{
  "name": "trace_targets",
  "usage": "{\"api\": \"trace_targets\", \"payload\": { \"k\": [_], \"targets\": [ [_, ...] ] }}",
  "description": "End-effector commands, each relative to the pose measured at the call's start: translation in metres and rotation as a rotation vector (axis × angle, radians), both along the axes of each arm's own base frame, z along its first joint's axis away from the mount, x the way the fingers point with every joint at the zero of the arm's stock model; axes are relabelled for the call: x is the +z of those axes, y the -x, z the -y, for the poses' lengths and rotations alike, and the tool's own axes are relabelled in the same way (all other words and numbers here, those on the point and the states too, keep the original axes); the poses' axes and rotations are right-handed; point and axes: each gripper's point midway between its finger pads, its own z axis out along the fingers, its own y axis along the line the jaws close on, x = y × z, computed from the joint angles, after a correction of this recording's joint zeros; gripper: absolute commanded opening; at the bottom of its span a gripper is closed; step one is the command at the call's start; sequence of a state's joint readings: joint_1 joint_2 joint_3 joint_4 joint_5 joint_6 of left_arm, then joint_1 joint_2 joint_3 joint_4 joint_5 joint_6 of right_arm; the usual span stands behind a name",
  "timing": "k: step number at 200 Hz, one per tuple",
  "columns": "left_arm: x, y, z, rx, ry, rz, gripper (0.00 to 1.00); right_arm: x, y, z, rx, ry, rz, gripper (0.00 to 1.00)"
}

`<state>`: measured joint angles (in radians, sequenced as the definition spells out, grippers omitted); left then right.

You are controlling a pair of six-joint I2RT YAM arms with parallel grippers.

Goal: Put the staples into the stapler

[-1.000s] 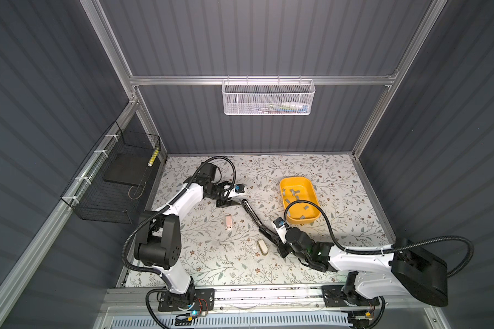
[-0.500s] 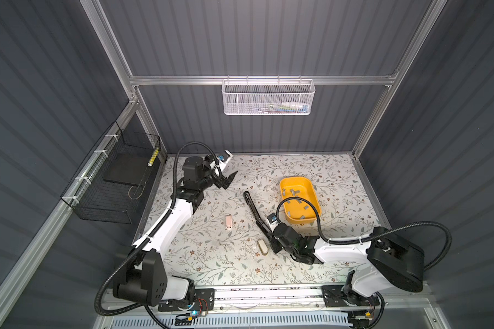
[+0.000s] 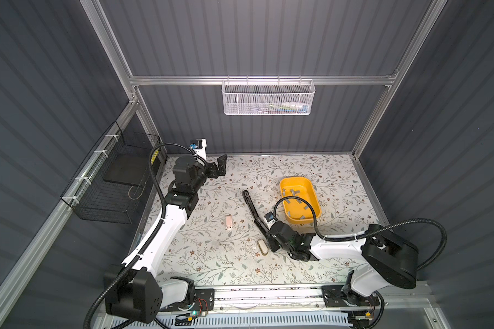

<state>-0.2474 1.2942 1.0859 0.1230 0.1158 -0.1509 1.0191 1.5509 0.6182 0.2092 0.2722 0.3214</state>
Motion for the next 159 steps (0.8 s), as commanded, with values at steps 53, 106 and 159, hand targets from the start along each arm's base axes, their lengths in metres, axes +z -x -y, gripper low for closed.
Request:
{"api": "trace_targets", "payload": {
  "k": [53,106,159],
  "targets": [
    [-0.046,0.026,0.086,-0.227,-0.1,-0.17,0.97,0.011,0.008,0.008,0.023,0.002,-0.009,0.33],
    [-0.108,0.032,0.124,-0.298,-0.114,-0.292,0.9,0.012,0.007,0.01,0.006,0.009,-0.013,0.28],
    [-0.173,0.022,0.137,-0.31,-0.117,-0.458,0.87,-0.003,0.006,0.009,0.001,0.077,-0.058,0.26]
  ]
}}
